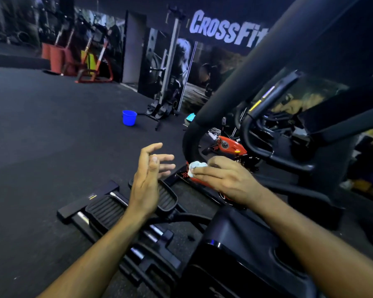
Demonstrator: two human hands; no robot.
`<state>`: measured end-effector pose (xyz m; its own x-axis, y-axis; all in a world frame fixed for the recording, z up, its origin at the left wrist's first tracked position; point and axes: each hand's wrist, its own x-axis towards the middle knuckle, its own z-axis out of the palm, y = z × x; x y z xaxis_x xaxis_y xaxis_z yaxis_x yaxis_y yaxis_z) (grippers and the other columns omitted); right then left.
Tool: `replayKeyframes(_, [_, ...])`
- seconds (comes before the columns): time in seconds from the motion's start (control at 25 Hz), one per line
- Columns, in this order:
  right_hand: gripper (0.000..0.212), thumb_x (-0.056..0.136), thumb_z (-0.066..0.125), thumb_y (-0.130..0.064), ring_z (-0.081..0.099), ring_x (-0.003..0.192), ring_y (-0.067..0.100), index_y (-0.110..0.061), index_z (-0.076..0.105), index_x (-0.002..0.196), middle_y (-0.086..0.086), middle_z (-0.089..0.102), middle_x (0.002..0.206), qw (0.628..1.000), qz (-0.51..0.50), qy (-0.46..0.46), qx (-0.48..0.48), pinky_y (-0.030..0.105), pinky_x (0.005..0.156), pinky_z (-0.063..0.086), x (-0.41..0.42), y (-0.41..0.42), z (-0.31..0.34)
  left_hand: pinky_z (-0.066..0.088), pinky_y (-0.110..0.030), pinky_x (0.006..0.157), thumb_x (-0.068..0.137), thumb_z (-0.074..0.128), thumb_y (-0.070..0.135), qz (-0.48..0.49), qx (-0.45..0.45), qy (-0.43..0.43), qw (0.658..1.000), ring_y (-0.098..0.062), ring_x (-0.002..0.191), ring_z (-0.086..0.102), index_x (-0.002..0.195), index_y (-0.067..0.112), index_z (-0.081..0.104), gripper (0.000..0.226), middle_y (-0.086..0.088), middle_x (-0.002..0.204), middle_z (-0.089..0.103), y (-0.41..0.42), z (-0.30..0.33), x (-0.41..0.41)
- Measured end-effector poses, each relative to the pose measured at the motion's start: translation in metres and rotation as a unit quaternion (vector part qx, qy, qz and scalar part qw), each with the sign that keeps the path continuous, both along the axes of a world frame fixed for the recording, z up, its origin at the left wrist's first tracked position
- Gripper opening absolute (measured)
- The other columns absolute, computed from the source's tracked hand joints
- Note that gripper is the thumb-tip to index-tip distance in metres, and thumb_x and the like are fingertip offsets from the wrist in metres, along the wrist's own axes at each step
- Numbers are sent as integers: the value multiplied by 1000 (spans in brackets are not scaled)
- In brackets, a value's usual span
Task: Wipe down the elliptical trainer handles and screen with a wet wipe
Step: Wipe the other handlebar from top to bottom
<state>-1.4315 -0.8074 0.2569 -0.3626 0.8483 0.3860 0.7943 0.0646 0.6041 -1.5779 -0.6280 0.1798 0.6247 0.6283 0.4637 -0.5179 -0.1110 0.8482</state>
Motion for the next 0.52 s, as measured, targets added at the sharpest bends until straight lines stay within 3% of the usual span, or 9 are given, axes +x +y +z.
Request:
replayKeyframes(0.12, [16,101,62,-4,65,86,30,-3,72,113,12,69,109,981,-13,145,129,41,75,55,-35,33,-10,57,-44,94,102,36,58,-3,7,13,1000,-27,105,73,138,28,50,49,-5,121,73,-4,-4,1])
replayKeyframes(0.28, [17,100,63,-15,63,64,22,-12,75,113,5,65,91,931,-53,148,330,37,50,54,-68,63,47,57,-36,88,100,39,58,-5,8,19,1000,-28,101,73,137,26,50,50,-7,119,73,-3,-2,2])
replayKeyframes(0.4, [20,102,58,-32,60,51,27,-19,73,105,-1,63,94,917,-171,122,340,35,39,49,-78,67,65,58,-34,87,101,37,56,2,16,18,1000,-27,100,73,137,25,49,49,-6,118,73,3,1,-2])
replayKeyframes(0.52, [17,103,58,-33,59,47,26,-21,70,100,-2,62,92,939,-213,55,266,31,36,44,-77,67,38,58,-36,86,101,37,57,-1,12,15,1000,-27,99,73,137,26,49,49,-7,119,72,8,-1,-5])
